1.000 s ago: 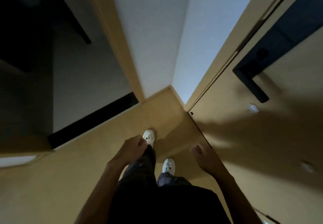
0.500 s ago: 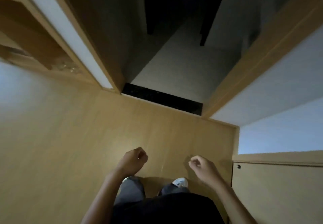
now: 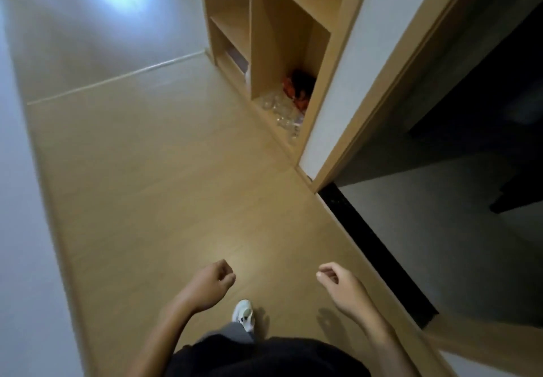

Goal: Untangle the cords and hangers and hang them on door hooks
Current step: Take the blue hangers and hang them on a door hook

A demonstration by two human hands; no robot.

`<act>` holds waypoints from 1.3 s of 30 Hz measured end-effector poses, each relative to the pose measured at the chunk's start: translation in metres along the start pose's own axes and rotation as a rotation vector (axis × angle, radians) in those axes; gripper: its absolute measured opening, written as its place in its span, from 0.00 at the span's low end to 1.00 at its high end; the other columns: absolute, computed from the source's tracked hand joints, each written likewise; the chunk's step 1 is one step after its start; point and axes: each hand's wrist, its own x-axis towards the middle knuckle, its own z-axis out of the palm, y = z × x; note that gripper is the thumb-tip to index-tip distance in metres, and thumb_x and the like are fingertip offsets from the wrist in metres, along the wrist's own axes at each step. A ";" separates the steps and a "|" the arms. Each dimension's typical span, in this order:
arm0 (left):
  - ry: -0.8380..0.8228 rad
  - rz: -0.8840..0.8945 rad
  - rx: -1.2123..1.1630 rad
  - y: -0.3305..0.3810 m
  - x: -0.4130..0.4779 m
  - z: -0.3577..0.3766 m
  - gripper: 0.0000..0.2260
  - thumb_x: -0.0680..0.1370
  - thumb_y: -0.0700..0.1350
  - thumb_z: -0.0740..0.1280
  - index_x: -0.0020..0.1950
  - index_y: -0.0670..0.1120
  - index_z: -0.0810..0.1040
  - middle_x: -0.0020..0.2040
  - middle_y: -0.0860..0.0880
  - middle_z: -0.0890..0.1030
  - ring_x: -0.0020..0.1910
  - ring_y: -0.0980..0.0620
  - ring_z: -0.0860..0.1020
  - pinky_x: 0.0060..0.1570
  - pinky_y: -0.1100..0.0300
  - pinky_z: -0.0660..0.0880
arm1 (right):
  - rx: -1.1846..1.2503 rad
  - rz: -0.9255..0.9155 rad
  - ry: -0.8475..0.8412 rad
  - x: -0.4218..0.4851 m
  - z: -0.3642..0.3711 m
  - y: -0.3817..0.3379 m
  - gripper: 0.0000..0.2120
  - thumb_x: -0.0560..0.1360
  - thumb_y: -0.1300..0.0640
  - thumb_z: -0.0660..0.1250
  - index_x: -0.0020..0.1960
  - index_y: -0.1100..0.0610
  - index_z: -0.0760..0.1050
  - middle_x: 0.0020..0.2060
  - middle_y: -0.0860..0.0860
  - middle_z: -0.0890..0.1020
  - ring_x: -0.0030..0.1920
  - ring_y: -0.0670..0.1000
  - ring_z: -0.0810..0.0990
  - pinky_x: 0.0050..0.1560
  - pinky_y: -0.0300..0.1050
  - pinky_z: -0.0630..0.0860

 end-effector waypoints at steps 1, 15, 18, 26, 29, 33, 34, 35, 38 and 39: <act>0.010 -0.007 -0.020 -0.002 0.007 -0.012 0.05 0.80 0.47 0.60 0.48 0.47 0.72 0.45 0.50 0.77 0.44 0.52 0.74 0.36 0.68 0.66 | -0.014 -0.005 -0.025 0.010 0.001 -0.013 0.10 0.78 0.50 0.61 0.58 0.50 0.74 0.51 0.45 0.78 0.53 0.45 0.76 0.51 0.37 0.70; -0.086 0.013 0.073 0.057 0.169 -0.163 0.09 0.80 0.49 0.58 0.53 0.46 0.74 0.52 0.48 0.78 0.50 0.50 0.74 0.47 0.61 0.68 | -0.117 -0.034 -0.081 0.184 -0.031 -0.140 0.03 0.76 0.54 0.65 0.50 0.50 0.75 0.48 0.49 0.81 0.48 0.47 0.78 0.52 0.42 0.75; -0.045 -0.009 0.099 0.078 0.208 -0.216 0.11 0.80 0.49 0.58 0.55 0.44 0.74 0.54 0.46 0.79 0.51 0.48 0.75 0.46 0.62 0.67 | -0.195 -0.096 -0.104 0.235 -0.058 -0.191 0.07 0.77 0.52 0.63 0.54 0.52 0.76 0.46 0.46 0.79 0.48 0.46 0.77 0.46 0.37 0.71; 0.054 -0.040 -0.006 0.090 0.281 -0.339 0.11 0.81 0.49 0.58 0.55 0.44 0.75 0.52 0.46 0.80 0.51 0.47 0.77 0.51 0.56 0.72 | -0.300 -0.250 -0.173 0.359 -0.099 -0.340 0.11 0.78 0.51 0.62 0.57 0.54 0.75 0.48 0.47 0.78 0.49 0.46 0.76 0.49 0.38 0.70; 0.044 -0.076 -0.050 0.077 0.313 -0.372 0.10 0.81 0.49 0.59 0.53 0.45 0.75 0.51 0.45 0.81 0.51 0.46 0.78 0.51 0.55 0.73 | -0.314 -0.266 -0.157 0.399 -0.103 -0.383 0.10 0.77 0.49 0.63 0.55 0.51 0.76 0.49 0.45 0.80 0.50 0.46 0.78 0.52 0.41 0.74; -0.010 -0.099 -0.096 0.058 0.370 -0.420 0.07 0.80 0.48 0.59 0.49 0.47 0.74 0.47 0.46 0.81 0.44 0.49 0.76 0.46 0.58 0.71 | -0.292 -0.235 -0.115 0.449 -0.102 -0.426 0.08 0.76 0.47 0.62 0.53 0.46 0.75 0.47 0.42 0.80 0.49 0.44 0.78 0.52 0.42 0.77; -0.022 -0.090 -0.092 0.055 0.386 -0.435 0.06 0.80 0.48 0.59 0.47 0.48 0.73 0.45 0.47 0.80 0.42 0.50 0.75 0.44 0.60 0.70 | -0.280 -0.215 -0.109 0.460 -0.101 -0.436 0.08 0.77 0.48 0.62 0.54 0.48 0.75 0.48 0.43 0.79 0.49 0.44 0.78 0.48 0.37 0.76; -0.030 -0.077 -0.079 0.053 0.403 -0.452 0.05 0.80 0.47 0.59 0.45 0.50 0.72 0.43 0.49 0.78 0.41 0.52 0.73 0.41 0.61 0.68 | -0.272 -0.192 -0.105 0.470 -0.102 -0.447 0.09 0.77 0.49 0.62 0.56 0.50 0.75 0.48 0.44 0.79 0.49 0.44 0.77 0.44 0.33 0.73; -0.035 -0.043 -0.017 0.058 0.442 -0.505 0.06 0.80 0.48 0.60 0.43 0.51 0.70 0.41 0.51 0.77 0.40 0.53 0.73 0.39 0.63 0.67 | -0.244 -0.134 -0.093 0.490 -0.109 -0.478 0.10 0.78 0.49 0.60 0.58 0.50 0.74 0.50 0.45 0.77 0.49 0.43 0.76 0.41 0.30 0.69; -0.038 -0.024 0.008 0.063 0.456 -0.524 0.05 0.80 0.48 0.60 0.44 0.51 0.71 0.43 0.50 0.78 0.41 0.52 0.73 0.40 0.62 0.67 | -0.226 -0.119 -0.078 0.496 -0.114 -0.490 0.11 0.78 0.49 0.60 0.58 0.50 0.73 0.51 0.46 0.77 0.49 0.44 0.76 0.41 0.31 0.69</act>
